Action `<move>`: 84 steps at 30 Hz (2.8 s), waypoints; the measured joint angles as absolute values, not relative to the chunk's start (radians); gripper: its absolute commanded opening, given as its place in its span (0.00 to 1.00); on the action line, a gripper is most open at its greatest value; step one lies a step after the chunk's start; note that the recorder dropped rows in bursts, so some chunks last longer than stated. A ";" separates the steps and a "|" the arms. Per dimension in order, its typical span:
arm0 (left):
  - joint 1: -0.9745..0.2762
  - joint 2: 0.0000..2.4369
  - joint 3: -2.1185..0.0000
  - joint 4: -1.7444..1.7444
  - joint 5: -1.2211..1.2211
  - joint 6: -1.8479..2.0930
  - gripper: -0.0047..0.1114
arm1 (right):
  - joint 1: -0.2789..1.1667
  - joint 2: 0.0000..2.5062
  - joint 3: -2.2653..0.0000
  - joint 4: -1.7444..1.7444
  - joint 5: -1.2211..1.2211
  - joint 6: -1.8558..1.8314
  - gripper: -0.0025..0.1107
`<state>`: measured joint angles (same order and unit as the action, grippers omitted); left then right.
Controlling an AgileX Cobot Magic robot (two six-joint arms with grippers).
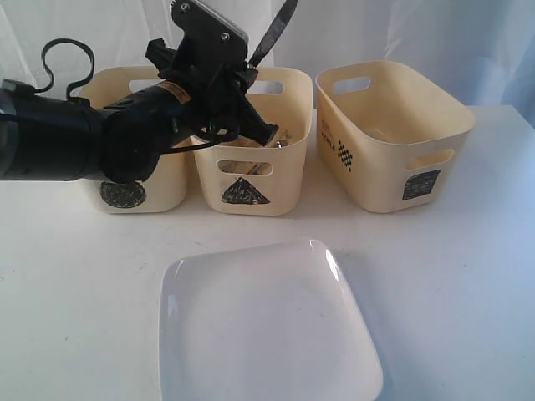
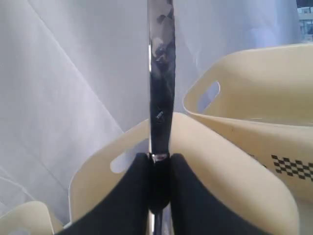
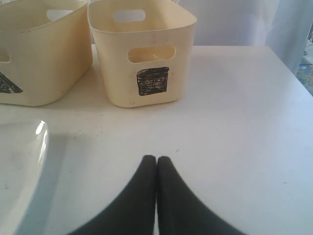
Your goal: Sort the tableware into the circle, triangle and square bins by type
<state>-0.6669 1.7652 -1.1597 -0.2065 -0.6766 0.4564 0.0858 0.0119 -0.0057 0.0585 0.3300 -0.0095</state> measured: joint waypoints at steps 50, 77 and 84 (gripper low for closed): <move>-0.521 1.910 -1.404 0.186 -0.366 -0.232 0.12 | 0.086 0.012 -0.006 0.059 0.330 0.018 0.02; -0.523 1.224 -0.857 0.186 0.152 -0.177 0.04 | 0.086 0.012 -0.006 0.059 0.330 0.018 0.02; -0.523 0.985 -0.577 0.173 0.020 -0.226 0.04 | 0.086 0.012 -0.006 0.059 0.330 0.018 0.02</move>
